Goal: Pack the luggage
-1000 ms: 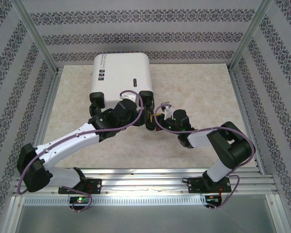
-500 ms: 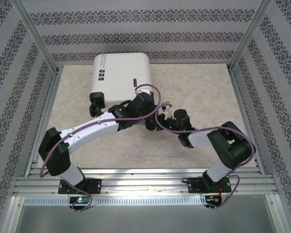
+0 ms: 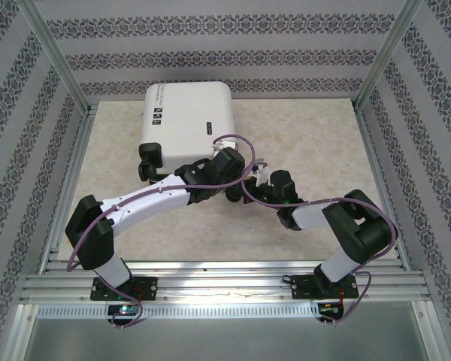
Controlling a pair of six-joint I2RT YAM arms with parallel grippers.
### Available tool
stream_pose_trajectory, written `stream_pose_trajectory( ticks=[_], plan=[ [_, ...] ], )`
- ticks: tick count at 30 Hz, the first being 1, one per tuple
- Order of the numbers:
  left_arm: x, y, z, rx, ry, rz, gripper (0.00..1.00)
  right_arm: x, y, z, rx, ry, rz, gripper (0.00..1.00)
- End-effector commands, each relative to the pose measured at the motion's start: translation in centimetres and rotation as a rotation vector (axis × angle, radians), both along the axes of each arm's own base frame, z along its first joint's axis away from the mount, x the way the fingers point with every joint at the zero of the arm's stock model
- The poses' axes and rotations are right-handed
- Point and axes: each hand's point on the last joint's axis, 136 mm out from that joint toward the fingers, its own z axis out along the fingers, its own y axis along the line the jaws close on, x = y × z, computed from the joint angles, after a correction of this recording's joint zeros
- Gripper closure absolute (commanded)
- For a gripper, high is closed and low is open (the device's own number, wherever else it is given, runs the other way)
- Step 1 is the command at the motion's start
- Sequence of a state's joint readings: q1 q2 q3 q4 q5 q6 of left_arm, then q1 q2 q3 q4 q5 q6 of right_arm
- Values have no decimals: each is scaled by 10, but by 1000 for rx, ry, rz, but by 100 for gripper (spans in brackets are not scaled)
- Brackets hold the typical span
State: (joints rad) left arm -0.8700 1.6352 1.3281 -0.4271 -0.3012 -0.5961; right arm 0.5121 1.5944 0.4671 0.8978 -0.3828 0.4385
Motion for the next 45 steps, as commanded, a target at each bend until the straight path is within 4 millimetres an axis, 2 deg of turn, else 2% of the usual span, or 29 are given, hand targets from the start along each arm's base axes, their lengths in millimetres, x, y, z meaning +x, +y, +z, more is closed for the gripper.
stream_pose_trajectory(
  ticks=[1,5,13,17,28,37,45],
  plan=[
    [2,19,-1,52,-36,35,59,10,-13,25,18,-100,-58,100],
    [-3,20,6,31,-75,-1,68,14,-20,22,2,-91,-105,100],
    [-14,39,30,1,-174,-16,76,22,-35,14,-28,-66,-181,100],
    [-21,39,40,-37,-212,-62,76,24,-37,13,-28,-60,-194,100],
    [-46,23,49,-135,-246,-241,76,32,-33,12,-25,-49,-194,100],
    [-53,28,47,-116,-230,-266,73,41,-29,12,-30,-38,-197,100],
    [-68,16,53,-150,-223,-378,73,49,-30,12,-36,-31,-210,100]
  ],
)
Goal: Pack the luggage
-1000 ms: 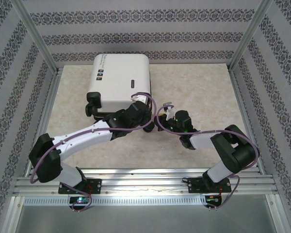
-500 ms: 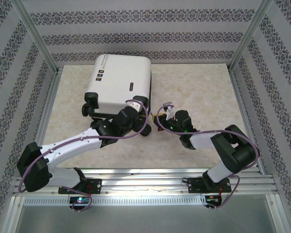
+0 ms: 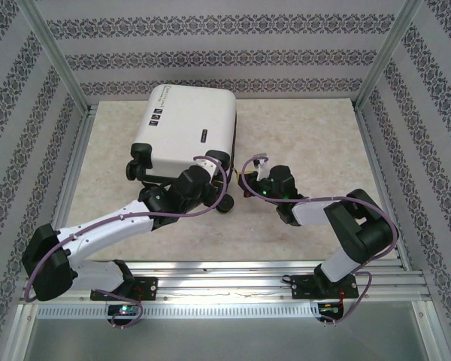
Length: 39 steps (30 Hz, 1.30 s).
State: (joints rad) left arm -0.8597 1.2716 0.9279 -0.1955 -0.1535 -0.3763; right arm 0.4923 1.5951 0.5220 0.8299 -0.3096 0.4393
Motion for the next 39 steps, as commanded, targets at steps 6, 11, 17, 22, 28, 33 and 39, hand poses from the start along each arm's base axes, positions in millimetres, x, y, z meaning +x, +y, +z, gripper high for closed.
stream_pose_trajectory(
  ticks=[6,11,17,22,28,33,39],
  plan=[
    [-23,-22,46,-91,-91,-196,73,29,-22,6,-15,-27,-130,100],
    [-28,-27,47,-89,-87,-236,73,32,-25,5,-15,-22,-142,100],
    [-32,-30,48,-92,-92,-266,73,35,-28,4,-19,-15,-155,100],
    [-36,-34,47,-96,-84,-296,73,38,-32,3,-21,-9,-167,100],
    [-41,-40,45,-100,-70,-329,73,41,-35,3,-23,-4,-175,100],
    [-45,-45,45,-105,-63,-365,74,44,-38,3,-22,0,-181,100],
    [-47,-48,45,-104,-62,-386,74,47,-40,2,-22,2,-185,100]
  ],
)
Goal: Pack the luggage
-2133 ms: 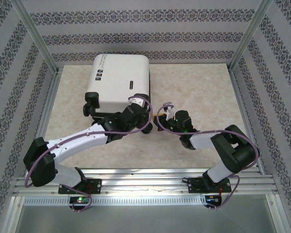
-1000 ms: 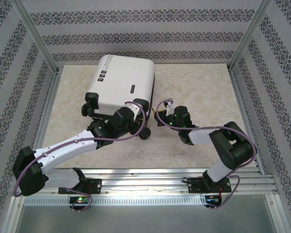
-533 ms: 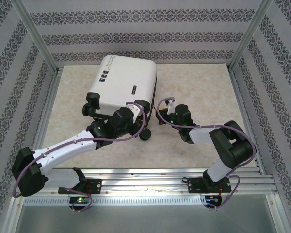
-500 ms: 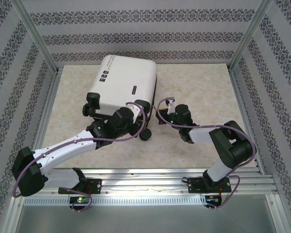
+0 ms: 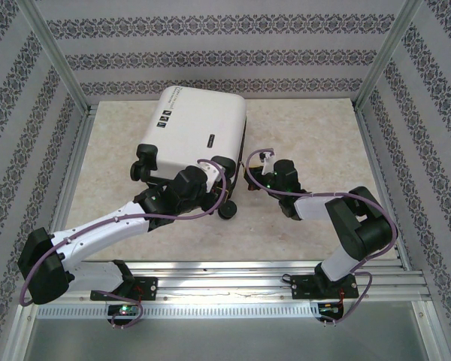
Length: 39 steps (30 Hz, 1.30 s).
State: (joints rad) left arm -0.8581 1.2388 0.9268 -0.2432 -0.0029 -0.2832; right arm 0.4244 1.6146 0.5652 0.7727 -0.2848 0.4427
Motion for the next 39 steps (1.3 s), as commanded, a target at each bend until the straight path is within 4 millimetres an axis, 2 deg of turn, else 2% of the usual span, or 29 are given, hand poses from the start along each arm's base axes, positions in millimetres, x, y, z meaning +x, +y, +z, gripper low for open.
stream_pose_trajectory(
  ticks=[1,12,31,36,37,39],
  plan=[
    [-25,-38,45,-127,-80,-215,74,23,-16,6,-5,-27,-92,100],
    [-28,-42,42,-119,-76,-253,76,29,-21,6,-4,-18,-108,100],
    [-34,-46,38,-108,-53,-284,77,52,-36,-1,17,-7,-152,100],
    [-34,-46,38,-105,-54,-282,77,51,-35,1,30,-12,-138,100],
    [-33,-45,37,-104,-55,-275,76,50,-33,2,36,-17,-124,100],
    [-29,-43,37,-100,-58,-247,65,48,-30,3,42,-26,-101,100]
  ],
)
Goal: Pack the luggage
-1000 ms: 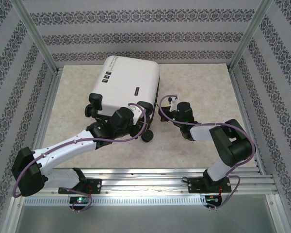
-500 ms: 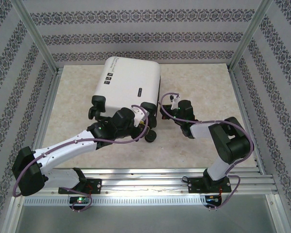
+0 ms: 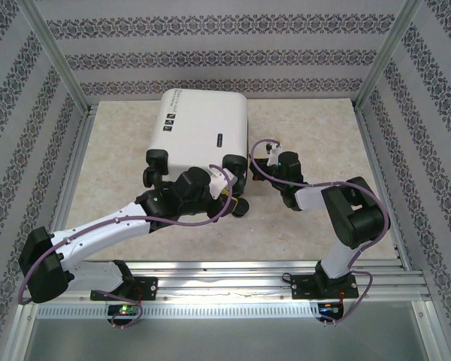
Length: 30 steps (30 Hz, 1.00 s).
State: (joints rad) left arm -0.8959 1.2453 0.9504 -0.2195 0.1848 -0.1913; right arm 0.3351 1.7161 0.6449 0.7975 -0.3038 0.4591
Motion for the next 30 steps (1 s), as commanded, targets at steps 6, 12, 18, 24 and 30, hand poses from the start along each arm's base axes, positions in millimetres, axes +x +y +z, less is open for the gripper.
stream_pose_trajectory(
  ticks=[6,12,18,24,30],
  plan=[
    [8,-6,23,-56,-51,38,32,9,-5,7,23,-32,-14,100],
    [11,-18,23,-109,-29,31,26,8,-3,6,26,-30,-8,100],
    [18,-33,17,-119,7,28,25,5,-4,3,29,-24,-5,100],
    [37,-36,6,-80,21,113,25,4,-4,4,29,-28,-7,100],
    [57,-22,1,-38,6,259,24,2,-5,3,29,-25,-7,100]
  ],
)
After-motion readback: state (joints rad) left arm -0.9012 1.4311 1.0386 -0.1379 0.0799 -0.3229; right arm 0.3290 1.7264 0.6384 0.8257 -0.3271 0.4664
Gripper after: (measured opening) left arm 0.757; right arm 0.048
